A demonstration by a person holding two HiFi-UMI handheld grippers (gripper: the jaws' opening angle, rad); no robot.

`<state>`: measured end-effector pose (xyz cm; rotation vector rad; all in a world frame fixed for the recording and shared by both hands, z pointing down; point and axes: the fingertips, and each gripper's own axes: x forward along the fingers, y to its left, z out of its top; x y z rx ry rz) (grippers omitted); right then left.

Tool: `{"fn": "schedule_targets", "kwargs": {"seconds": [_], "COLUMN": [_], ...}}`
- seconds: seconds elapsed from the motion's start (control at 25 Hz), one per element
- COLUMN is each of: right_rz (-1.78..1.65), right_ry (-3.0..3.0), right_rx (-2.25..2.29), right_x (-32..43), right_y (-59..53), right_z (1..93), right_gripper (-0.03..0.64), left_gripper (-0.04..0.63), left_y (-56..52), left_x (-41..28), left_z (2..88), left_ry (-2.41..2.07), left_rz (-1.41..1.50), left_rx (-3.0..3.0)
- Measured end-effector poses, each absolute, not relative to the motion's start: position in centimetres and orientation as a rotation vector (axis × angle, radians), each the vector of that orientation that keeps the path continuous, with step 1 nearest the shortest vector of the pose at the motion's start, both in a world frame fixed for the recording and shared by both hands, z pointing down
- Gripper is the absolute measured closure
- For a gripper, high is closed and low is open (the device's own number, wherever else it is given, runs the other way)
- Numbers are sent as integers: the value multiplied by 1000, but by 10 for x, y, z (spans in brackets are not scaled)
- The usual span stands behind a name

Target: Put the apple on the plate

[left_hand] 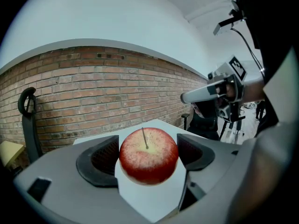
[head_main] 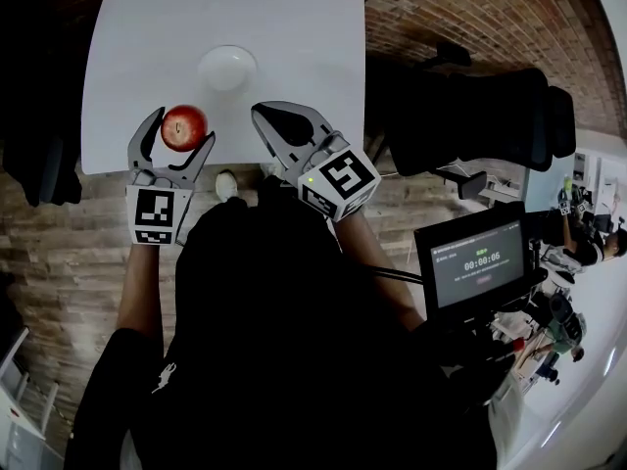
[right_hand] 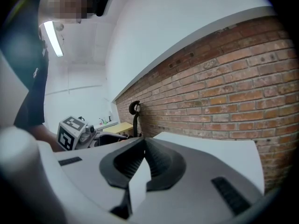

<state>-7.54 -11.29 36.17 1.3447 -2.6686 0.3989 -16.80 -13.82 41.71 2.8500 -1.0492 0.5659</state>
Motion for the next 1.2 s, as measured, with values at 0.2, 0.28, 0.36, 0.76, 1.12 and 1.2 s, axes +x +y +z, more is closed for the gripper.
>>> {"fn": "schedule_targets", "kwargs": {"seconds": [0.2,0.28,0.36,0.76,1.12,1.2], "right_rz": [408,418,420,493,491,505], "right_ry": [-2709,-2723,-2740,-2771,-2749,-2743], "right_rx": [1273,1239,1203,1030,904,894], "right_x": [-63,-45,-32,-10,-30,-27], "right_y": [-124,-137,-147,-174,-174,-179], "right_z": [366,369,369,383,413,420], "right_gripper": [614,614,613,614,614,614], "left_gripper": [202,202,202,202,202,202], "left_y": [-147,-160,-168,-184,-188,-193], "left_x": [-149,-128,-113,-80,-97,-94], "left_z": [415,418,420,439,488,501], "left_ry": [-1106,-1128,-1150,-1202,-1245,-1246], "left_rz": [571,579,581,601,701,717], "left_rx": [2832,2813,2791,2679,2616,2599]}}
